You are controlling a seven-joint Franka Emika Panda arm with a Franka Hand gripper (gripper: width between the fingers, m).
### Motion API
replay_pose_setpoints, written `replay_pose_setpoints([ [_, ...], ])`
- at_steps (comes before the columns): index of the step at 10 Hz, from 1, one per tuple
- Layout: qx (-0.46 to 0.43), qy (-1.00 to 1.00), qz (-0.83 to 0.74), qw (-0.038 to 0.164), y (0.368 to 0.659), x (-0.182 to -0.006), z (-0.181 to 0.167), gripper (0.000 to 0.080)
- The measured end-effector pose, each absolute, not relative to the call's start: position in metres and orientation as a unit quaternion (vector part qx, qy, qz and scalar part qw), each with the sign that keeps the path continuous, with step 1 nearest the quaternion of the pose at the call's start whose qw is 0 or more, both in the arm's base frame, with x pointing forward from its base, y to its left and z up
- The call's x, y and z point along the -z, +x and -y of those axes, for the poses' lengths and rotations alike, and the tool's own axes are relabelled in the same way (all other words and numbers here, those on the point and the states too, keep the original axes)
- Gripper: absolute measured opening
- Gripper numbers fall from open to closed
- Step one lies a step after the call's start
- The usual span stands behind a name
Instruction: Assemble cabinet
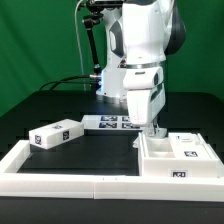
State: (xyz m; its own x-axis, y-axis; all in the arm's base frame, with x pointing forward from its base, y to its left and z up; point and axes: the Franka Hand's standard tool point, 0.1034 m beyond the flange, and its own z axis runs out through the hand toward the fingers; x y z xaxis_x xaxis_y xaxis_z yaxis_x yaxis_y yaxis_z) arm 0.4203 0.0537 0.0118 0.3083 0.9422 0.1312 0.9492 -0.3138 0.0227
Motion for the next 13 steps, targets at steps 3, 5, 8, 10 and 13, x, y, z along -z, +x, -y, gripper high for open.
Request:
replay_pose_setpoints([
  [3, 0.060, -0.808, 0.585, 0.029, 0.420, -0.012, -0.054, 0.0068],
  [5, 0.059, -0.805, 0.590, 0.029, 0.421, -0.015, -0.056, 0.0068],
  [8, 0.040, -0.795, 0.605, 0.021, 0.428, -0.037, -0.060, 0.0068],
  [10, 0.026, -0.786, 0.618, 0.015, 0.435, -0.049, -0.056, 0.0068],
  [13, 0.027, -0.776, 0.630, 0.008, 0.454, -0.059, -0.052, 0.0068],
])
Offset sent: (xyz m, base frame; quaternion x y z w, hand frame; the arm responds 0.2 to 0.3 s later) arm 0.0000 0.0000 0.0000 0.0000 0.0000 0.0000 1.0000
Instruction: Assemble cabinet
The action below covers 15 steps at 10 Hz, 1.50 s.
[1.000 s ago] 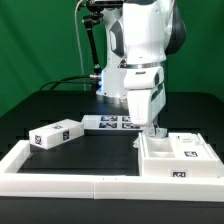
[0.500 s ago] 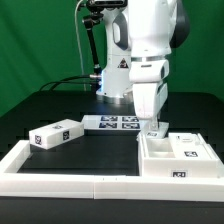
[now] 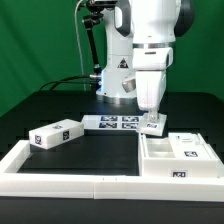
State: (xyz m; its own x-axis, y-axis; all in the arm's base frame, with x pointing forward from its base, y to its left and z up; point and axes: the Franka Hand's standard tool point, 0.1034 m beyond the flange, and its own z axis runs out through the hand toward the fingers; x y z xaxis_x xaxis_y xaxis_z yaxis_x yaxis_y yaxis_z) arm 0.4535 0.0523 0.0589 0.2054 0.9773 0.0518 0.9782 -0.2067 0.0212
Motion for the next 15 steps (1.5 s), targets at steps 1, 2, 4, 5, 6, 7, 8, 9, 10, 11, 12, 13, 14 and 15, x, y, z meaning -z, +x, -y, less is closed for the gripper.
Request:
replay_pose_setpoints([
  [1, 0.031, -0.772, 0.634, 0.004, 0.4620, -0.0626, -0.0498, 0.0068],
  [2, 0.034, -0.772, 0.634, 0.002, 0.4660, -0.0638, -0.0473, 0.0068],
  [4, 0.033, -0.772, 0.634, 0.004, 0.4638, -0.0622, -0.0479, 0.0068],
  [5, 0.032, -0.772, 0.634, 0.004, 0.4638, -0.0621, -0.0477, 0.0068],
  [6, 0.032, -0.772, 0.635, 0.004, 0.4633, -0.0618, -0.0479, 0.0068],
  [7, 0.029, -0.768, 0.640, 0.007, 0.4596, -0.0602, -0.0501, 0.0068],
  [8, 0.029, -0.758, 0.651, 0.007, 0.4585, -0.0597, -0.0512, 0.0068],
  [9, 0.023, -0.741, 0.671, 0.010, 0.4580, -0.0586, -0.0489, 0.0068],
  [10, 0.014, -0.728, 0.686, 0.015, 0.4597, -0.0567, -0.0465, 0.0068],
  [11, 0.012, -0.725, 0.689, 0.017, 0.4616, -0.0555, -0.0463, 0.0068],
  [12, 0.012, -0.725, 0.689, 0.017, 0.4602, -0.0549, -0.0463, 0.0068],
  [13, 0.011, -0.725, 0.689, 0.018, 0.4599, -0.0544, -0.0463, 0.0068],
  [14, 0.011, -0.725, 0.689, 0.018, 0.4597, -0.0542, -0.0464, 0.0068],
  [15, 0.010, -0.725, 0.688, 0.018, 0.4597, -0.0542, -0.0464, 0.0068],
])
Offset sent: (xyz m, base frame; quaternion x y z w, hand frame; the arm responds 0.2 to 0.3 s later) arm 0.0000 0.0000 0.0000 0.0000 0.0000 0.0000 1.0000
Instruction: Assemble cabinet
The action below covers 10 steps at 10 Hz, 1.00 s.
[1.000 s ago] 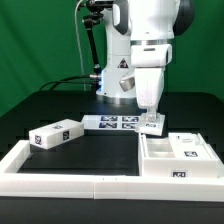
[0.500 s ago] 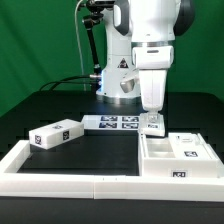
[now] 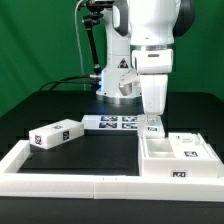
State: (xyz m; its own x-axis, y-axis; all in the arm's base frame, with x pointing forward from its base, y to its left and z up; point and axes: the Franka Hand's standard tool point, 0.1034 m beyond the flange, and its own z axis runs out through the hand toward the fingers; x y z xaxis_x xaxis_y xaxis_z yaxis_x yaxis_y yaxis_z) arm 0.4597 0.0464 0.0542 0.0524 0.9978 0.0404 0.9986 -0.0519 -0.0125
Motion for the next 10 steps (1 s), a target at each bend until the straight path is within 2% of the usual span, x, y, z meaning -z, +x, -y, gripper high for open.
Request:
replay_pose_setpoints([
  [3, 0.007, -0.726, 0.687, 0.021, 0.4571, -0.0517, -0.0449, 0.0068],
  [10, 0.046, -0.730, 0.682, 0.004, 0.4599, -0.0525, -0.0509, 0.0068],
])
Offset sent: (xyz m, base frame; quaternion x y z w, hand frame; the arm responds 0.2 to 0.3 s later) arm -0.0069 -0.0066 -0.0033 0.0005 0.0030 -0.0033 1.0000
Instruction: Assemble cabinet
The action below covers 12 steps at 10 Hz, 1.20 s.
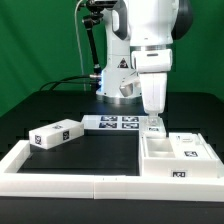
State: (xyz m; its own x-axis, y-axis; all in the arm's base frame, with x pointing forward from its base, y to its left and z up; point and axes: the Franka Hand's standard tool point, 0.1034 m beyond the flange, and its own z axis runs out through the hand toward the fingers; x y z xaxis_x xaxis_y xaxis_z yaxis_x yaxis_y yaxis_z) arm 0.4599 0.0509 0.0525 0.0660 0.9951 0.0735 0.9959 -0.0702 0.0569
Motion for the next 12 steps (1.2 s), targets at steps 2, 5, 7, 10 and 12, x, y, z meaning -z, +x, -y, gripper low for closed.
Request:
replay_pose_setpoints([
  [2, 0.045, -0.730, 0.682, 0.005, 0.4593, -0.0521, -0.0502, 0.0068],
  [5, 0.047, -0.730, 0.682, 0.003, 0.4656, -0.0553, -0.0511, 0.0068],
  [7, 0.046, -0.730, 0.681, 0.003, 0.4675, -0.0561, -0.0517, 0.0068],
  [10, 0.043, -0.731, 0.681, 0.006, 0.4681, -0.0540, -0.0512, 0.0068],
  [12, 0.043, -0.731, 0.681, 0.006, 0.4681, -0.0540, -0.0512, 0.0068],
])
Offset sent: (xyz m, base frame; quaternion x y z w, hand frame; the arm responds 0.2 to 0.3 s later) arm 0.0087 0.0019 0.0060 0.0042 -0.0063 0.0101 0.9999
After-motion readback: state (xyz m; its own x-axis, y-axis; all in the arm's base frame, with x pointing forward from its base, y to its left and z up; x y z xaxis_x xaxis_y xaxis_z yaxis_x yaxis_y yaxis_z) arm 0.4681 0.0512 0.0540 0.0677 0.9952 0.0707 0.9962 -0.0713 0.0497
